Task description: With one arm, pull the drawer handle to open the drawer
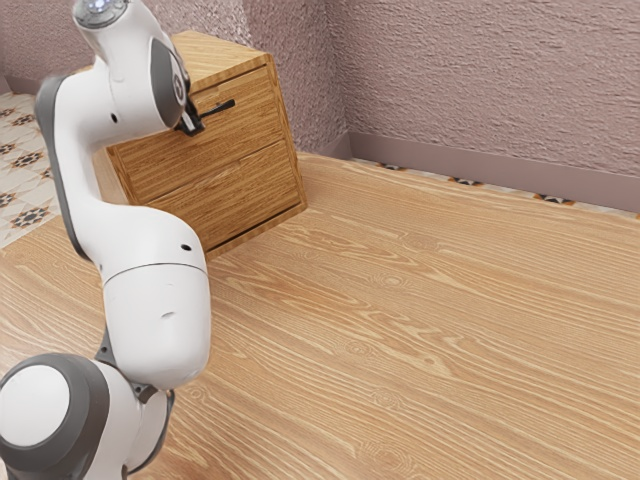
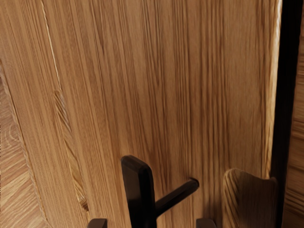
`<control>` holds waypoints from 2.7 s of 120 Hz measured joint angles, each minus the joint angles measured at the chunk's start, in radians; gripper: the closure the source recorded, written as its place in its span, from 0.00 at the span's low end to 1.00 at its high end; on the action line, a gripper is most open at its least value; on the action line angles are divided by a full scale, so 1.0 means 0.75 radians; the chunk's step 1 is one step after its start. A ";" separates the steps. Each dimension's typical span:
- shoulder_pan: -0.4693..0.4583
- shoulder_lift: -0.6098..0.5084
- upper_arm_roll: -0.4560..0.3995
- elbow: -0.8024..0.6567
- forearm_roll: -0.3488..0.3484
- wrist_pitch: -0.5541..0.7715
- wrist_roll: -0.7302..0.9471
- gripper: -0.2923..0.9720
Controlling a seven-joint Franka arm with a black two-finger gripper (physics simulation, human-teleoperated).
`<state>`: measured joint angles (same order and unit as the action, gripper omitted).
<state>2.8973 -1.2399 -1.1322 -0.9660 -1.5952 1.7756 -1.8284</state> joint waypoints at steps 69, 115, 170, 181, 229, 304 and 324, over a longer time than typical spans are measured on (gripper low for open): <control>0.000 0.010 -0.059 0.036 -0.003 0.074 0.049 0.70; 0.000 0.016 -0.084 0.026 -0.003 0.097 0.063 0.73; 0.000 0.030 -0.115 0.027 -0.001 0.143 0.069 0.74; 0.000 0.030 -0.116 0.028 -0.002 0.152 0.069 0.74; -0.030 0.052 -0.160 0.009 0.000 0.170 0.064 0.72; -0.118 0.067 -0.166 -0.107 0.029 0.162 0.061 0.72; -0.133 0.067 -0.174 -0.116 0.030 0.163 0.062 0.72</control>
<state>2.7972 -1.1897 -1.2623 -1.0533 -1.5728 1.8982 -1.7819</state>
